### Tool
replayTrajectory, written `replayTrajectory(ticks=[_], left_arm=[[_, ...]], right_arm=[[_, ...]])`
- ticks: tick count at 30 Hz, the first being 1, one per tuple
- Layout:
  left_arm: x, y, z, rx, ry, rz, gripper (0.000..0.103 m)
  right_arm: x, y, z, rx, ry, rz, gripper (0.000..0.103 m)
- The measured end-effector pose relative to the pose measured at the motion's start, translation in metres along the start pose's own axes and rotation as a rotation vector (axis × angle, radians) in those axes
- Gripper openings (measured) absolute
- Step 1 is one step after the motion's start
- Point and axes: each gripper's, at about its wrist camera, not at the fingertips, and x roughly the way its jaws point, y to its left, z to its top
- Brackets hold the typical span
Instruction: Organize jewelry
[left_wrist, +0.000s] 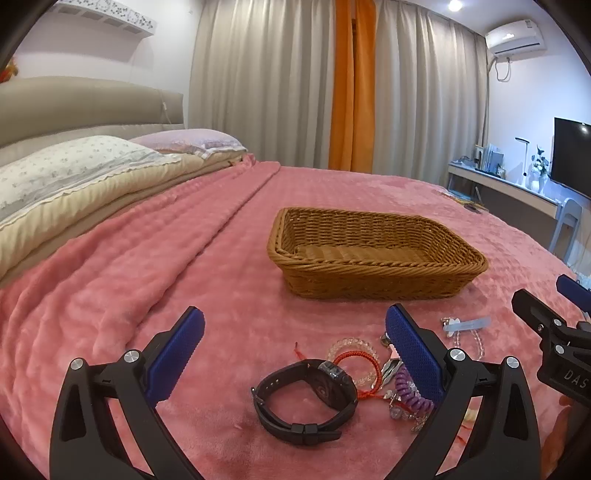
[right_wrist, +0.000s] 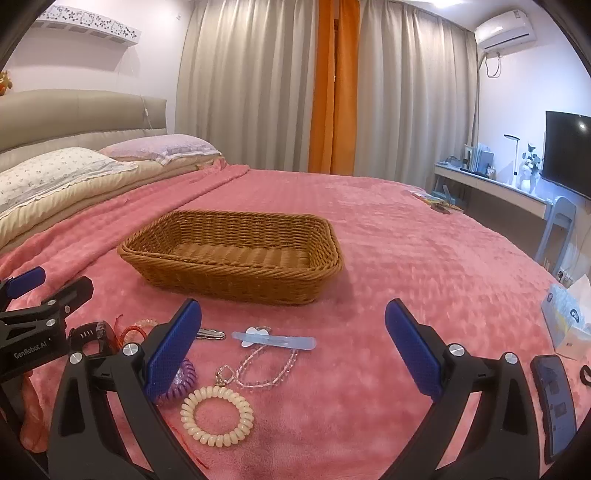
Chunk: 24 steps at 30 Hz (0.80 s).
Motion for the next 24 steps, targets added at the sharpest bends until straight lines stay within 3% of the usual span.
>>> replayTrajectory(ticks=[24], left_arm=[[0.0012,-0.0022,-0.0007,0.014,0.012,0.005,0.096]], right_arm=[[-0.0006,-0.0004,-0.0013,0.006,-0.005,0.002,0.095]])
